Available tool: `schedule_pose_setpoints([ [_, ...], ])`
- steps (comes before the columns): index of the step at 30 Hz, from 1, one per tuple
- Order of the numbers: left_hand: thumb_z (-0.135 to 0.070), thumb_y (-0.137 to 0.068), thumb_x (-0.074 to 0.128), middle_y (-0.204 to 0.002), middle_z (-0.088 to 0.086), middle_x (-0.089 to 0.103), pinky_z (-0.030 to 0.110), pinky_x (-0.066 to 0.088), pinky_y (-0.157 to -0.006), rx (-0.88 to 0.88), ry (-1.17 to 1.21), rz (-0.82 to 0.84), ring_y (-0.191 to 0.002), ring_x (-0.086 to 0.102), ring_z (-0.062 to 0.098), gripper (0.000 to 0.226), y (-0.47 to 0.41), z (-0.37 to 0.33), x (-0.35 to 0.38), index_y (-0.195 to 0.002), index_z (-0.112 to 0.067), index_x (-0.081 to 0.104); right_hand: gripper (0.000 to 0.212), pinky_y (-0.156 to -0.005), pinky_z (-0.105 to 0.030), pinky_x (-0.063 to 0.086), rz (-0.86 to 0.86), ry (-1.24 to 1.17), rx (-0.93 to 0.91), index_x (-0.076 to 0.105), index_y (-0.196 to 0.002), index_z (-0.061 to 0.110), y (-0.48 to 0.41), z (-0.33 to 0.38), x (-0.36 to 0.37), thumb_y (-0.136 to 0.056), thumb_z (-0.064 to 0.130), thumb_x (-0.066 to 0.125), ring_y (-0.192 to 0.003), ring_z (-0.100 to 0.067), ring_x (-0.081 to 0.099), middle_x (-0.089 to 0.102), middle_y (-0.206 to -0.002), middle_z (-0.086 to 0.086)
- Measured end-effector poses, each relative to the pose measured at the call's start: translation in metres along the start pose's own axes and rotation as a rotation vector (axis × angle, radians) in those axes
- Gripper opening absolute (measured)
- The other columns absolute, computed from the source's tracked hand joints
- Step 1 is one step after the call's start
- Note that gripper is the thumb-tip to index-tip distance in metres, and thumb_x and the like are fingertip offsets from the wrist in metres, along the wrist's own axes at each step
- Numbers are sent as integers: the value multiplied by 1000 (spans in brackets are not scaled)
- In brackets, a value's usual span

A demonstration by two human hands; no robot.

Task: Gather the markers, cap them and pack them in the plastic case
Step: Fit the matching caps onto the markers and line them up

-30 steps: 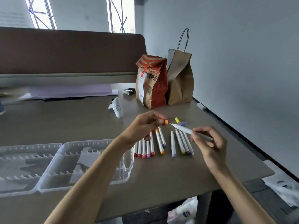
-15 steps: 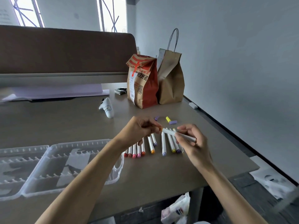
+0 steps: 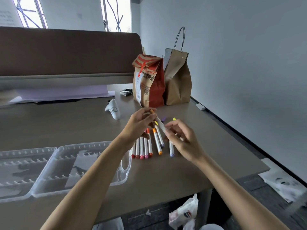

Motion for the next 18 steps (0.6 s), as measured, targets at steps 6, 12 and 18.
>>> schedule_pose_setpoints([
  [6,-17,-95,57,-84,5,65,14,36,-42,31,-374,-159,-41,49,-4,7,-11,7,-29,-101,-17,60,9,-60,-31,44,-169,140,31,65,-90,24,-16,-25,-40,-88,33,62,-71,-21,63,66,-77,-2],
  [12,-29,-93,59,-78,-7,63,30,47,-76,0,-638,-127,-78,61,19,17,-16,25,-25,-106,-18,63,5,-71,-37,50,-217,173,100,66,-92,22,-11,-53,-55,-93,21,61,-83,-13,65,73,-95,1],
  [18,-45,-89,61,-95,-6,68,41,53,-83,-98,-727,-107,-87,63,21,31,-14,41,-26,-114,-26,56,7,-74,-21,47,-220,159,138,66,-92,19,-9,-60,-53,-90,12,64,-80,-5,59,72,-98,2],
])
Point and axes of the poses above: each hand's wrist, its own y-axis away from the middle knuckle, its own x-axis out of the palm, z = x × y, the point moved 9 cm from there along -y, towards the middle knuckle
